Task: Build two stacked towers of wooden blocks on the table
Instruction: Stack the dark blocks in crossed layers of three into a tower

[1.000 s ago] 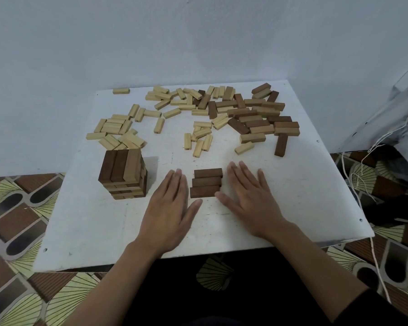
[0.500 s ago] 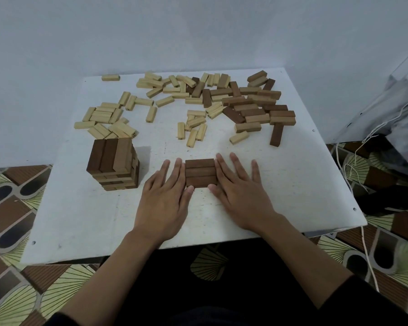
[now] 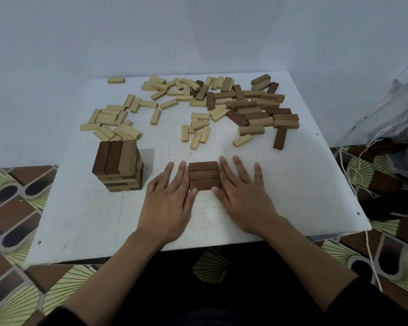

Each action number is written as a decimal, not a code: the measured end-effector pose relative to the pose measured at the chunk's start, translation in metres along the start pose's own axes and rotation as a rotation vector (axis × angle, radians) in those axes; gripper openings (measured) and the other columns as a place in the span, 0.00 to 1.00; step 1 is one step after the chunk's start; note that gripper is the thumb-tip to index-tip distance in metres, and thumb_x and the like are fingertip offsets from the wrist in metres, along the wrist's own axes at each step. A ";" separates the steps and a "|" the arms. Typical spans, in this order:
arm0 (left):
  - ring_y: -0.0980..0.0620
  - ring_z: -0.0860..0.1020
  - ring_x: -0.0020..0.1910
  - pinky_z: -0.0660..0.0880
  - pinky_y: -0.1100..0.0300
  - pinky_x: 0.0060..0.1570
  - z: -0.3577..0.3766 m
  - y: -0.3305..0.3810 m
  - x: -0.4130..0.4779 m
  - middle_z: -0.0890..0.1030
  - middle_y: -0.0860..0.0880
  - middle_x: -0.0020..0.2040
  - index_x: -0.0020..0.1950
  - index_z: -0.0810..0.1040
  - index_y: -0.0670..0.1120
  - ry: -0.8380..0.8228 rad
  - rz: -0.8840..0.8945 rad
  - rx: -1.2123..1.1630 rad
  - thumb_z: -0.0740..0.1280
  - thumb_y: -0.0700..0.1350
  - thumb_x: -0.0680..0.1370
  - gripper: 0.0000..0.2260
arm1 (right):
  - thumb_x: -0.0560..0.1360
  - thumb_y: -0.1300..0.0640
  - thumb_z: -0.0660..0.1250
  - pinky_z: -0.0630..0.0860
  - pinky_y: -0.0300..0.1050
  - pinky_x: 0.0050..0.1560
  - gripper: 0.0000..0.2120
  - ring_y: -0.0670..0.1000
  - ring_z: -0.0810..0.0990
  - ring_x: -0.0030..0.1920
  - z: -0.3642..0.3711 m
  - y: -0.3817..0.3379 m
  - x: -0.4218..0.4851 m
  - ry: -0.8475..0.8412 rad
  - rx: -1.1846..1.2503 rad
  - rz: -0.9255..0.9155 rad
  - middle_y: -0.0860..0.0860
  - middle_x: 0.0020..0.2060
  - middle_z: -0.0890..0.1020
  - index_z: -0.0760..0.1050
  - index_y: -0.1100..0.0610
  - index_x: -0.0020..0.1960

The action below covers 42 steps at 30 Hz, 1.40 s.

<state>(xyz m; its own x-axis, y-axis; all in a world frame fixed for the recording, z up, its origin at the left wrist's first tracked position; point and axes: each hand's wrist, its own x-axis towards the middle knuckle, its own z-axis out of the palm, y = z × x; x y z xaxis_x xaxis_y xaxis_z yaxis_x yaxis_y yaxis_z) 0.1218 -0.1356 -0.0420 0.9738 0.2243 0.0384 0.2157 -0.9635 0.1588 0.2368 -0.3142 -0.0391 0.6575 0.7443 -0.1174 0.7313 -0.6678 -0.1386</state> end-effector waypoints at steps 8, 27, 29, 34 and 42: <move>0.54 0.45 0.82 0.50 0.53 0.78 -0.001 -0.004 -0.003 0.53 0.52 0.83 0.83 0.51 0.48 0.030 0.004 -0.117 0.47 0.63 0.84 0.31 | 0.80 0.35 0.32 0.33 0.64 0.77 0.35 0.48 0.29 0.78 -0.004 0.003 -0.001 -0.011 0.045 -0.026 0.43 0.81 0.36 0.37 0.51 0.82; 0.49 0.64 0.69 0.67 0.43 0.65 -0.044 -0.021 0.049 0.68 0.52 0.70 0.77 0.63 0.57 -0.157 0.058 -0.210 0.71 0.67 0.70 0.38 | 0.69 0.34 0.73 0.62 0.59 0.71 0.41 0.49 0.64 0.71 -0.052 0.021 0.038 -0.069 0.303 -0.082 0.44 0.72 0.68 0.65 0.47 0.76; 0.49 0.63 0.68 0.66 0.44 0.65 -0.043 -0.021 0.048 0.67 0.52 0.70 0.77 0.64 0.57 -0.152 0.059 -0.208 0.71 0.66 0.71 0.38 | 0.69 0.33 0.73 0.62 0.59 0.70 0.40 0.49 0.64 0.71 -0.050 0.021 0.039 -0.062 0.291 -0.083 0.44 0.71 0.68 0.65 0.46 0.75; 0.50 0.63 0.68 0.63 0.46 0.65 -0.040 -0.021 0.046 0.66 0.54 0.70 0.76 0.66 0.58 -0.123 0.066 -0.221 0.71 0.65 0.73 0.34 | 0.69 0.34 0.73 0.63 0.58 0.69 0.39 0.49 0.63 0.69 -0.047 0.023 0.038 -0.037 0.298 -0.086 0.44 0.70 0.69 0.66 0.46 0.75; 0.50 0.62 0.69 0.63 0.45 0.66 -0.037 -0.024 0.046 0.65 0.53 0.72 0.78 0.64 0.58 -0.127 0.065 -0.210 0.69 0.66 0.74 0.35 | 0.70 0.35 0.73 0.62 0.55 0.68 0.37 0.48 0.64 0.68 -0.043 0.022 0.037 0.000 0.309 -0.092 0.43 0.69 0.69 0.68 0.46 0.74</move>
<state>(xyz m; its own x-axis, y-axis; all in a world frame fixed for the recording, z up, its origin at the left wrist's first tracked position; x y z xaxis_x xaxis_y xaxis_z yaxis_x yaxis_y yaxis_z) 0.1587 -0.0971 -0.0071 0.9892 0.1303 -0.0674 0.1459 -0.9206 0.3622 0.2854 -0.3019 -0.0043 0.5909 0.8016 -0.0902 0.6980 -0.5642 -0.4409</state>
